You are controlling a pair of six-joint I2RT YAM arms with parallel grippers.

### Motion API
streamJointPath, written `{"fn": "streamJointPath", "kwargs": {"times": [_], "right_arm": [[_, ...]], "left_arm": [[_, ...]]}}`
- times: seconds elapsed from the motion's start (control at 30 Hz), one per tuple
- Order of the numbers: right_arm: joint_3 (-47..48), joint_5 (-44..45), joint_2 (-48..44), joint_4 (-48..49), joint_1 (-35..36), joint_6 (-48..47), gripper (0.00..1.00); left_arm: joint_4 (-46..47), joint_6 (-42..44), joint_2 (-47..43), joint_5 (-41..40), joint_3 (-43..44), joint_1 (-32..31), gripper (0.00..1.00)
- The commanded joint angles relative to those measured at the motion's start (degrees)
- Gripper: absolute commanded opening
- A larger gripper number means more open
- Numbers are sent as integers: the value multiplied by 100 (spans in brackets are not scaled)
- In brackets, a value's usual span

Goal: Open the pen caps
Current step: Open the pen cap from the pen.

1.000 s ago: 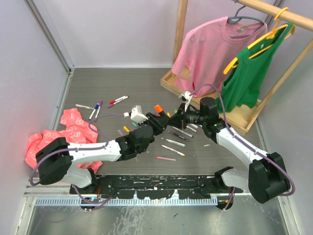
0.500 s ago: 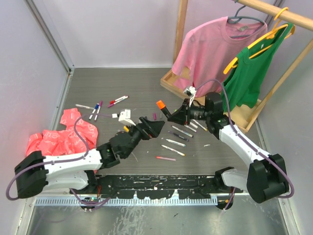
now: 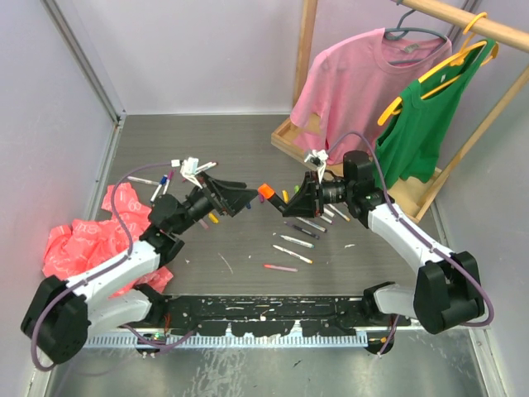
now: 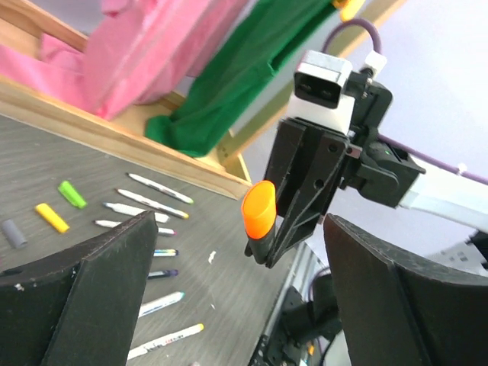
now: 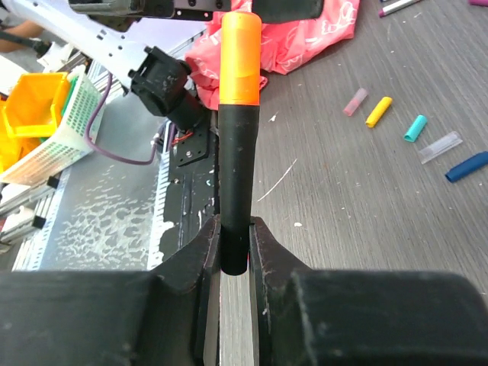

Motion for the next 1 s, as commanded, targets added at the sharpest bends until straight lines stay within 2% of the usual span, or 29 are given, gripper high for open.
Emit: {"fn": "streamJointPath", "kwargs": {"times": [0.0,0.07,0.2,0.57,0.77,0.8,0.9,0.97], "right_arm": [[292,-504,-6,44,-27,-135,1],[292,-507,19,37,-26,-127,1],[316,-575,119,43,-26,-52,1],[346,-747,285,118,-27,150,1],[336,-744,311,161,-27,209,1],[337,-740,311,169,-25,212,1],[329,-733,328,171,-26,215,1],[318,-707,330,169,-24,216,7]], "left_arm": [[1249,-570,578,1509,497,103,88],[1666,-822,884,1709,578,103,80],[2278,-1127,1379,1840,650,103,69],[2373,-1143,2005,2122,860,95,31],[2362,-1063,1977,2160,792,95,28],[2335,-1042,1956,2160,785,94,24],[2244,-958,1915,2136,780,95,3],[2228,-907,1890,2125,772,97,0]]}}
